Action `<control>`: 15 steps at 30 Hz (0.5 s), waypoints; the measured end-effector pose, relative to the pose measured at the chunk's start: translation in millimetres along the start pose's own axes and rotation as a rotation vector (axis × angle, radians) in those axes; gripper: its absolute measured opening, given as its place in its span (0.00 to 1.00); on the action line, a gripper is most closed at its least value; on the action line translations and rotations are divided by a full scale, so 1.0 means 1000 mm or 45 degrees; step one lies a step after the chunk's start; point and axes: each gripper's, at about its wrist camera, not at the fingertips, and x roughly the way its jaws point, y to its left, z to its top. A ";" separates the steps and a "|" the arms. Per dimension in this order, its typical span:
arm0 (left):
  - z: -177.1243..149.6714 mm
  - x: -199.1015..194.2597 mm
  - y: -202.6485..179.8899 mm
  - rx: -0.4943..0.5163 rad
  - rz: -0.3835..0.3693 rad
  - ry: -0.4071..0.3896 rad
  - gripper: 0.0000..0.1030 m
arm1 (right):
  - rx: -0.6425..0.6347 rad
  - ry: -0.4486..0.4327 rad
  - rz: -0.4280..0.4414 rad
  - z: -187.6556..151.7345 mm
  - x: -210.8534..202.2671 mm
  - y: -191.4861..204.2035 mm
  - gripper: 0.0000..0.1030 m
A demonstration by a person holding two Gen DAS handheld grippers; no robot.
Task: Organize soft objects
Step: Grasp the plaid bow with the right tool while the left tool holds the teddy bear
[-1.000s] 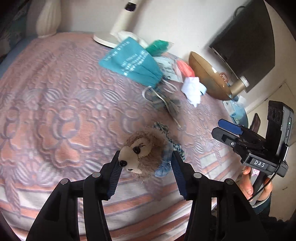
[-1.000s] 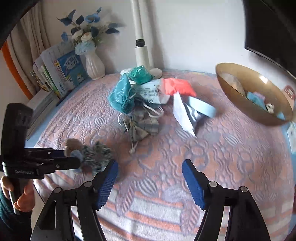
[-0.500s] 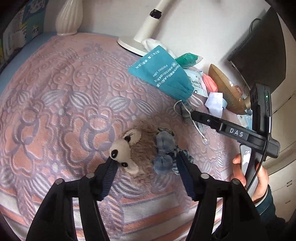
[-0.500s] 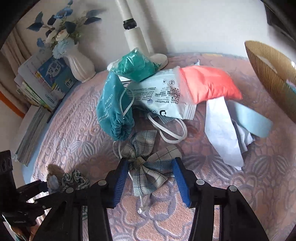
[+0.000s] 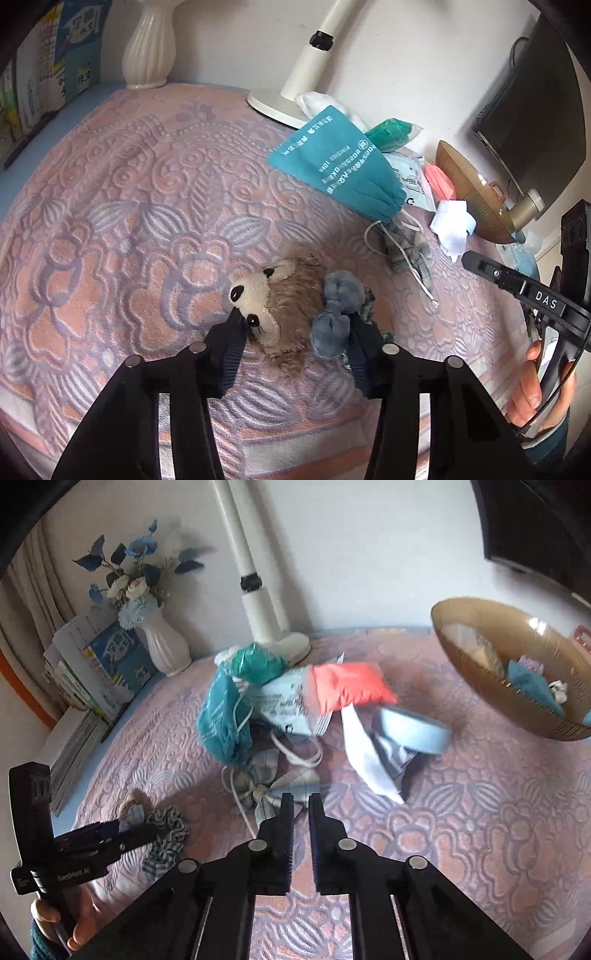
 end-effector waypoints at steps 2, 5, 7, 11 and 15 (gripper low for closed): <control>-0.001 -0.002 0.005 -0.018 -0.029 -0.016 0.43 | 0.014 0.104 0.054 0.000 0.017 0.002 0.14; -0.003 -0.003 0.008 -0.003 -0.039 -0.022 0.43 | 0.011 0.176 0.075 -0.002 0.041 0.008 0.14; -0.003 -0.003 0.006 0.020 -0.024 -0.026 0.43 | -0.014 0.223 0.059 -0.002 0.061 0.013 0.14; -0.004 -0.003 0.004 0.042 -0.009 -0.029 0.44 | -0.001 0.239 0.087 0.003 0.074 0.015 0.40; -0.004 -0.004 0.006 0.030 -0.022 -0.029 0.44 | 0.086 0.186 0.138 0.008 0.063 0.003 0.58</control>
